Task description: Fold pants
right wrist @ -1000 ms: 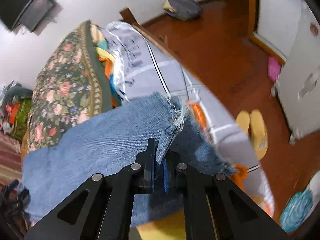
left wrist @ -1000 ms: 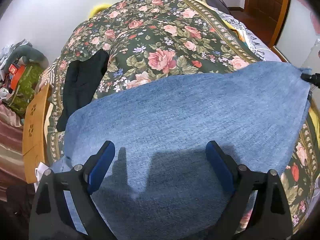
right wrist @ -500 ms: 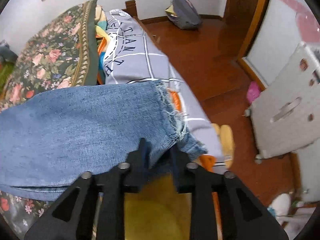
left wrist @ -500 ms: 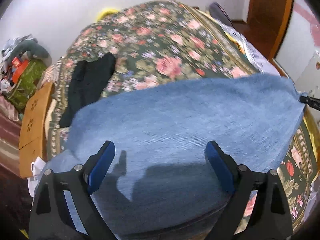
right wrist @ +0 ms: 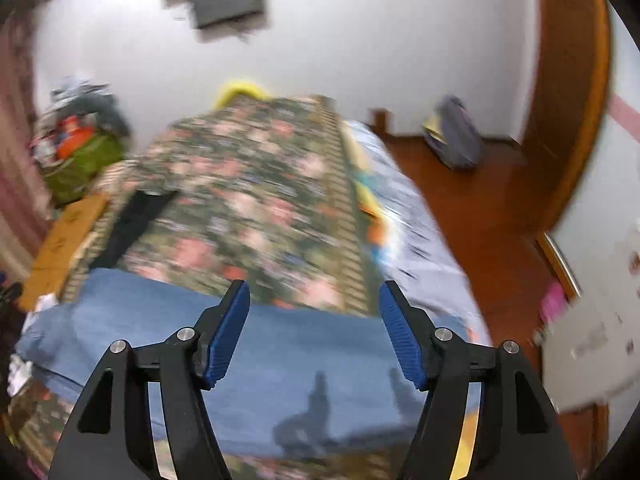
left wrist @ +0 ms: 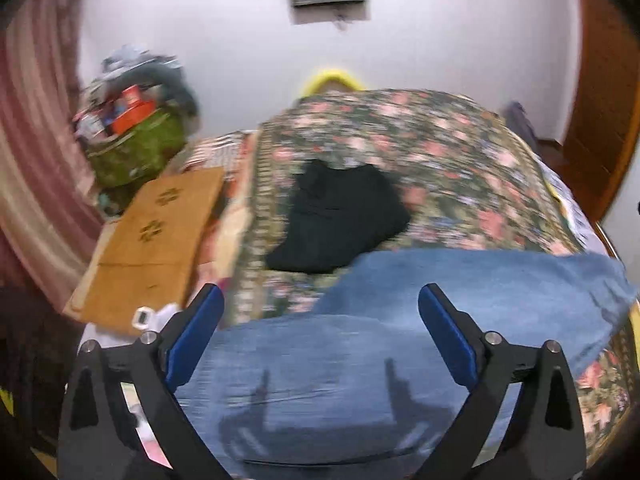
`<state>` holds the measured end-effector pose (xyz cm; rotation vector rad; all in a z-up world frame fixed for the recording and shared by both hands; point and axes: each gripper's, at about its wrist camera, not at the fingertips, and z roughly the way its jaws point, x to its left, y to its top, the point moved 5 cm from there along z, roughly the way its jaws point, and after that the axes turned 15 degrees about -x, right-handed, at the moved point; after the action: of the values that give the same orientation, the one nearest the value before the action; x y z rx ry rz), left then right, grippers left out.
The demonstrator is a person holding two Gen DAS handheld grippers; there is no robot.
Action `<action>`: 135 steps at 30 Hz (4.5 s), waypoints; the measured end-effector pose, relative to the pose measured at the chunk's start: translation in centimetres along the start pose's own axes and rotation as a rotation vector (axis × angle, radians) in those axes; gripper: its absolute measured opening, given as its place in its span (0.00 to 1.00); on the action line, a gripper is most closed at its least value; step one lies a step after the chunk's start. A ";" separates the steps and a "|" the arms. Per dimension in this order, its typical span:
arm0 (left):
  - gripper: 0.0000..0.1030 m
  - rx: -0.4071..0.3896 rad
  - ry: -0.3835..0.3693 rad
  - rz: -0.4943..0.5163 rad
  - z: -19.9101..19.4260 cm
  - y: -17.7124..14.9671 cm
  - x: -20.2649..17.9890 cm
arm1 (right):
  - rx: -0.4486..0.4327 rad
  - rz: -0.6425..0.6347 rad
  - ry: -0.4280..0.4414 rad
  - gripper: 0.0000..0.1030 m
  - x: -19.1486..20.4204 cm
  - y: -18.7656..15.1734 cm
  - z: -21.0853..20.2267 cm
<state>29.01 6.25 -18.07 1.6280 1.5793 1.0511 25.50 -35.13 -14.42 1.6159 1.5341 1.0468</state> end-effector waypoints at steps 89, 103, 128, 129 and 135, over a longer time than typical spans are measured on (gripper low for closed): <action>0.24 0.238 -0.060 0.282 -0.8 -15.3 5.6 | 0.242 -0.550 0.550 0.08 29.9 -13.5 1.2; 0.17 0.303 -0.115 0.095 -2.5 -17.9 7.0 | 0.324 -0.435 0.629 0.27 29.8 -12.3 -0.7; 0.76 0.308 -0.111 -0.097 1.2 -8.8 2.6 | 0.339 -0.012 0.256 0.61 8.3 -11.3 2.2; 0.76 0.319 -0.109 -0.088 1.8 -8.7 1.7 | 0.323 -0.004 0.228 0.62 7.0 -11.1 2.5; 0.76 0.368 -0.130 -0.017 3.7 -8.3 -3.8 | 0.378 0.099 0.072 0.64 -1.6 -14.5 5.0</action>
<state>28.26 3.51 -27.52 1.8753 1.7696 0.6554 23.31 -35.13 -29.64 1.9426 1.7977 0.9134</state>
